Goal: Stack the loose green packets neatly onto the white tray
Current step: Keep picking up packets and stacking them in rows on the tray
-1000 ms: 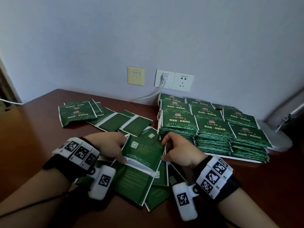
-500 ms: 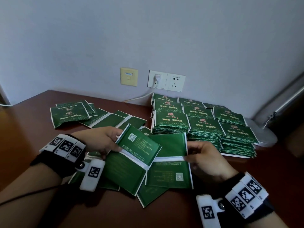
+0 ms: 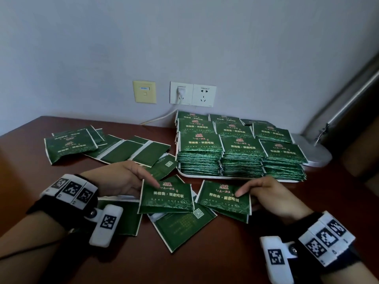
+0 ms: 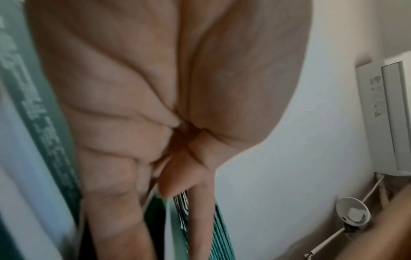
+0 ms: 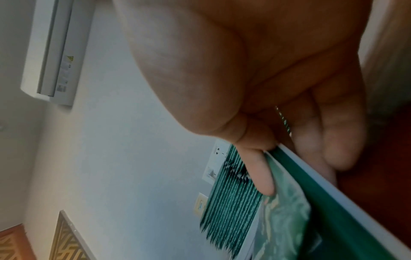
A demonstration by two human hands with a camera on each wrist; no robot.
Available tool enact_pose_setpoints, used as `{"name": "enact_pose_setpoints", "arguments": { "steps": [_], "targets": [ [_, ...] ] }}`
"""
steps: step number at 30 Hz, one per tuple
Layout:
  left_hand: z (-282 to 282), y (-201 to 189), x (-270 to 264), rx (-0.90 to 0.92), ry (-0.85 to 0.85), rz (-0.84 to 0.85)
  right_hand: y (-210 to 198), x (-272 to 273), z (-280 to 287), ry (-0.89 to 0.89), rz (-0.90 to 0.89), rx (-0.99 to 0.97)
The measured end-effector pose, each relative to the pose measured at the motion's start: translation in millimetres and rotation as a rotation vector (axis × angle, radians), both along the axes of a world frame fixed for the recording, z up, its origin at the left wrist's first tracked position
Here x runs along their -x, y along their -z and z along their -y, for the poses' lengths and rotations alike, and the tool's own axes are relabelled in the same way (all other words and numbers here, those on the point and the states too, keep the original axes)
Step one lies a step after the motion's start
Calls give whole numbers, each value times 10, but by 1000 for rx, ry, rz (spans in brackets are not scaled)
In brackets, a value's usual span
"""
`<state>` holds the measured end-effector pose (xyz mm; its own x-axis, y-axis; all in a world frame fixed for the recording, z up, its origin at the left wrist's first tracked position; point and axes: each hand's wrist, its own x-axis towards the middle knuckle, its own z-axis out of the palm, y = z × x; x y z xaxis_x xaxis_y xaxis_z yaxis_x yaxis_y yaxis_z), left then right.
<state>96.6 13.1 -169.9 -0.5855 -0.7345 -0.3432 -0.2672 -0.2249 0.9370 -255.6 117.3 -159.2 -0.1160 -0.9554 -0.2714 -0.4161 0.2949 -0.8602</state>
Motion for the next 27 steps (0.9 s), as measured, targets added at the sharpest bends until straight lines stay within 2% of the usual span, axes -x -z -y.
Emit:
{"name": "enact_pose_setpoints", "arguments": {
  "steps": [4,7,8,12,14,19,24,27],
  "targets": [
    [-22,-3,29,23,-13,54,-12,-23,-22,-16,-53,-7],
    [-76,-18,40,203,131,217,-27,-6,-66,-124,-273,48],
    [-76,-11,43,231,156,265,-14,3,-67,-141,-295,53],
    [-116,-46,78,333,184,326,-16,-9,-79,-149,-167,117],
    [-145,-110,81,375,148,303,-84,-3,-80,-144,-92,159],
    [-183,-537,204,462,-99,133,-477,219,185,-37,32,350],
    [97,-1093,756,596,-206,24,-1005,702,532,198,257,542],
    [473,-1372,1175,585,-240,14,-1124,1034,724,289,305,571]
  ]
}}
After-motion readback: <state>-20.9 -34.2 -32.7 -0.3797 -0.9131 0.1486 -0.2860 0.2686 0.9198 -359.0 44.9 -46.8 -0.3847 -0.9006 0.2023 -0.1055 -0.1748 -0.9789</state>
